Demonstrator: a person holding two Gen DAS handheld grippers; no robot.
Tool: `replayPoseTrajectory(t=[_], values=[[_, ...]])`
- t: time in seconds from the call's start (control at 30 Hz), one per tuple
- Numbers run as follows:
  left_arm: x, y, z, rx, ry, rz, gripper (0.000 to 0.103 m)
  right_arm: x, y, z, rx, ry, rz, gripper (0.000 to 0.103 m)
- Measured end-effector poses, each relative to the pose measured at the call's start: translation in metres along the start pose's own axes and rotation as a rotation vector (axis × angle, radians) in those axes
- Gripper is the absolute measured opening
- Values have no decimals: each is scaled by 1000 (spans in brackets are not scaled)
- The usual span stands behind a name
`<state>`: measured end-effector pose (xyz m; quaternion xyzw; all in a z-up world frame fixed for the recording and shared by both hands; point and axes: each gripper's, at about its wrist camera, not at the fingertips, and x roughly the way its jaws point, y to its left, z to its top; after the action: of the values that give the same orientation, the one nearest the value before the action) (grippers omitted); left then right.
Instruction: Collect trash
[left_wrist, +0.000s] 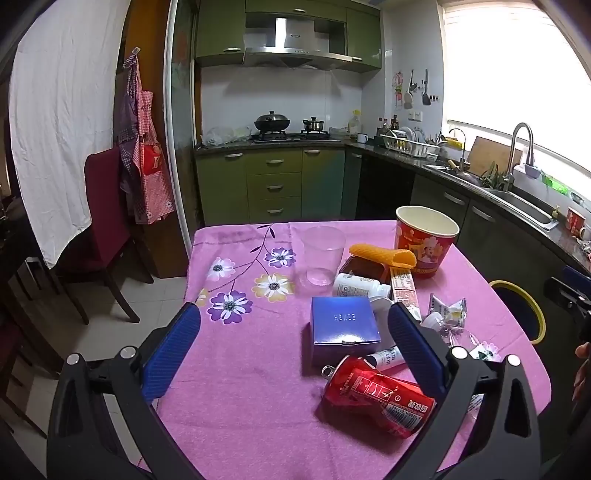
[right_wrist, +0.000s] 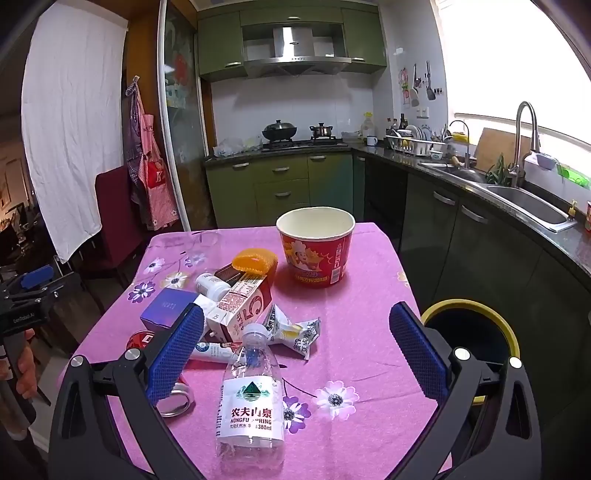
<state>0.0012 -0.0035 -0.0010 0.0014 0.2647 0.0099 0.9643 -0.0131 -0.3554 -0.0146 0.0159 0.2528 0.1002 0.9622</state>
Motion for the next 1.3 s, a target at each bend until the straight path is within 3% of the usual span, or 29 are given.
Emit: replayPoseTrajectory(t=[1.3], values=[[3, -3, -2, 9, 8, -5, 97, -4, 0, 2, 2, -8, -3, 99]])
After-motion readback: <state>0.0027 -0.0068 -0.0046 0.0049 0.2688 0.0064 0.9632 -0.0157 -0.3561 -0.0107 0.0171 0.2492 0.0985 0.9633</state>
